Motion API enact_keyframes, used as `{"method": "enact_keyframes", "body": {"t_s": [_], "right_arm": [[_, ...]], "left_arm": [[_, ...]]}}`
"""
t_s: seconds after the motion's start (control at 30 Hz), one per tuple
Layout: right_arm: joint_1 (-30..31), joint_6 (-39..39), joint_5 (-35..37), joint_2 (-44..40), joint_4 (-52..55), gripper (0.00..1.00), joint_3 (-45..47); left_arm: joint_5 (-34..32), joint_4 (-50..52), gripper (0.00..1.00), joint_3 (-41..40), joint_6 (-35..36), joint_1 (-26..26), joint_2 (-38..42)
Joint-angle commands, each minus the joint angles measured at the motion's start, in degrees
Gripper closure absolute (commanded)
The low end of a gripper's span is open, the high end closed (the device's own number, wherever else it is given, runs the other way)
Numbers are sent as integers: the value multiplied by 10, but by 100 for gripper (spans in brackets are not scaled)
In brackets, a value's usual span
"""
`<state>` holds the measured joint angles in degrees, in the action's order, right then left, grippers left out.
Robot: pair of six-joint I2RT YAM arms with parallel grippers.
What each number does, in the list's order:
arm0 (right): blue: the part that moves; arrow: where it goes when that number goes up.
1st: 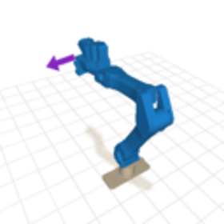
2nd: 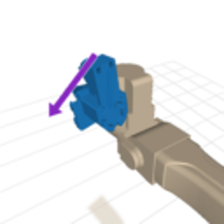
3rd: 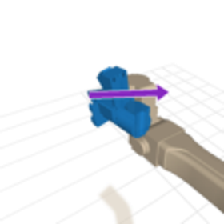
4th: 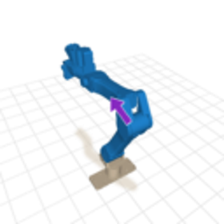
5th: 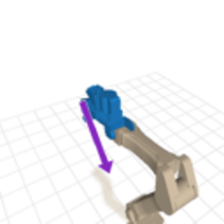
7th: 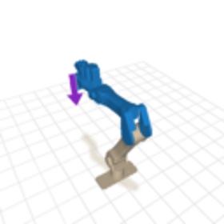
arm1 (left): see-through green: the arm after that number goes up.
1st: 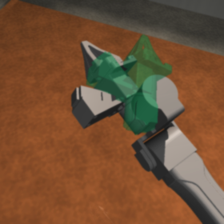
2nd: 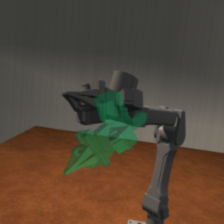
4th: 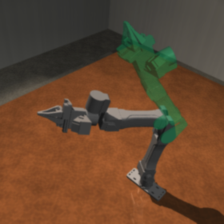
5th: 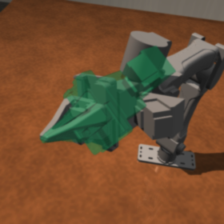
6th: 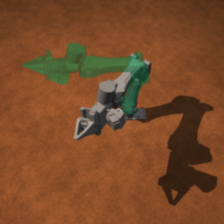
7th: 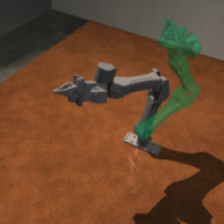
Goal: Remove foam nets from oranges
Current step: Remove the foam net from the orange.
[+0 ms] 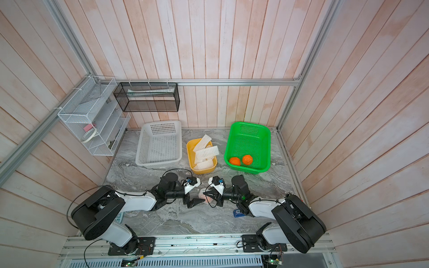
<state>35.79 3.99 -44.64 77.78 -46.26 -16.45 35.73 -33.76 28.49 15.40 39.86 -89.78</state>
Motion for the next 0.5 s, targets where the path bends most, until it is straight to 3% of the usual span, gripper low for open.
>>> {"method": "enact_keyframes", "body": {"t_s": [0.0,0.13,0.33,0.47], "right_arm": [[0,5,-31,6,5,100,-15],[-1,4,-38,14,12,100,-24],[-9,-17,-47,21,-6,100,-24],[-12,-22,-51,27,4,100,-31]], "left_arm": [[23,3,4,17,13,-2,-10],[41,-6,13,22,5,-3,-17],[56,9,45,27,3,-5,-25],[54,11,54,32,1,-11,-22]]}}
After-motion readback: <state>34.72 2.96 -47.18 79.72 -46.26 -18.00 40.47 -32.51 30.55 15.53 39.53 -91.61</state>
